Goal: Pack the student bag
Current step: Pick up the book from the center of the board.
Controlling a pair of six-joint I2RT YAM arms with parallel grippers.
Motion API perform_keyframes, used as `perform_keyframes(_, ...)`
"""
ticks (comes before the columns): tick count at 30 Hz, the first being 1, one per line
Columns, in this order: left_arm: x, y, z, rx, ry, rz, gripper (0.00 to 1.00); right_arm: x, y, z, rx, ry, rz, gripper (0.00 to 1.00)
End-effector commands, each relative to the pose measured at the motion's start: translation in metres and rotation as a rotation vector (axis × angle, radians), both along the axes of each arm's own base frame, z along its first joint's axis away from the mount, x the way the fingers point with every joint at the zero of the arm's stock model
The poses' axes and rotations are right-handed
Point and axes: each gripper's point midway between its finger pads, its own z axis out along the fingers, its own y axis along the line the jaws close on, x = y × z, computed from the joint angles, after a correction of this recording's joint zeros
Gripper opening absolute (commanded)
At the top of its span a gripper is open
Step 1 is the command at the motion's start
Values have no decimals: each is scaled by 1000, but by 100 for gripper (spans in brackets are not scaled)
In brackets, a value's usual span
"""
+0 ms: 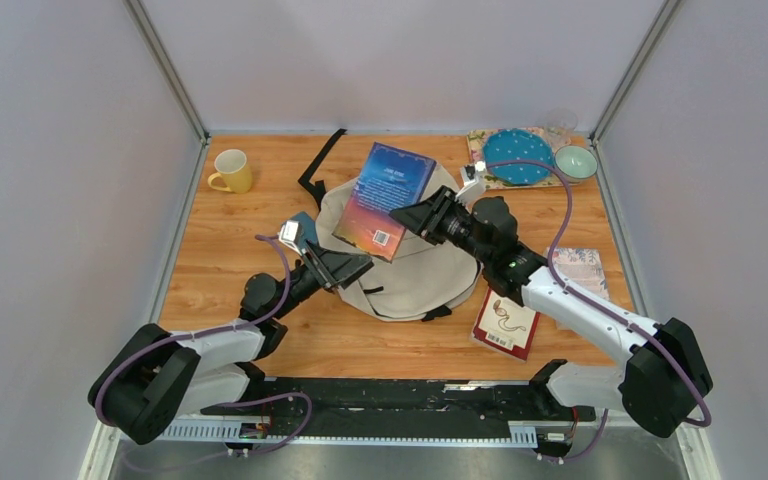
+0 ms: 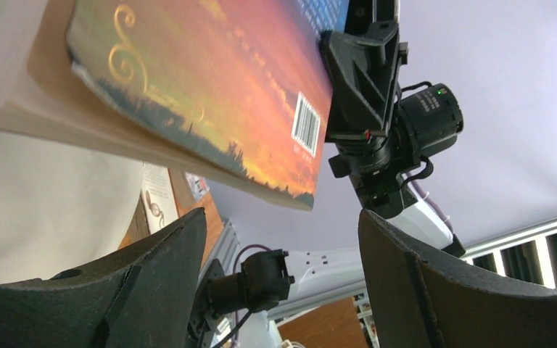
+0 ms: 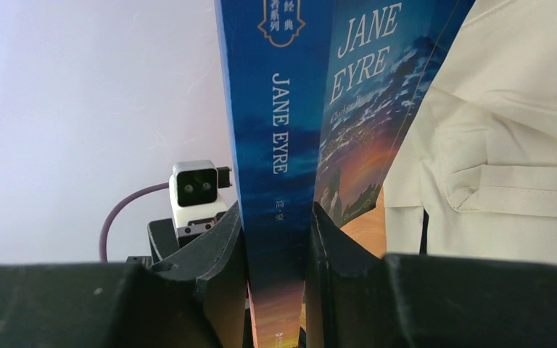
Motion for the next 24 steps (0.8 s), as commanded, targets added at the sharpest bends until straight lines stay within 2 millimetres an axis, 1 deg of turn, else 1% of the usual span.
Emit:
perform_keyframes(1,13,5,40,-90,-100,75,84,-19,1,114,221,-302,78,0)
perform_keyframes(2,15,5,39,-92,-89,80,84,-22,2,116,226,-310,92,0)
perform_keyframes(4,18,3,44,-103,-99,81,84,-25,5,112,221,-304,118,0)
perform_keyframes(5,20,1,42,-98,-92,75,84,-26,7,109,215,-301,130,0)
perform_keyframes(7,20,-3,50,-118,-105,55,84,-30,10,112,219,-313,165,0)
perform_keyframes(8,21,-4,47,-118,-93,54,84,-32,11,111,218,-311,175,0)
perform_keyframes(10,20,-6,48,-132,-90,43,84,-34,12,113,217,-327,184,0)
perform_keyframes(16,22,-8,40,-116,-59,54,84,-34,11,115,188,-340,186,0)
perform_keyframes(19,22,-12,40,-100,-64,53,84,-36,11,118,185,-356,194,0)
perform_keyframes(20,21,-13,40,-99,-66,50,84,-36,12,116,177,-349,199,0)
perform_keyframes(21,20,-14,41,-100,-67,49,84,-37,12,119,178,-354,200,0)
perform_keyframes(24,17,-21,40,-95,-55,36,84,-35,16,117,174,-350,214,0)
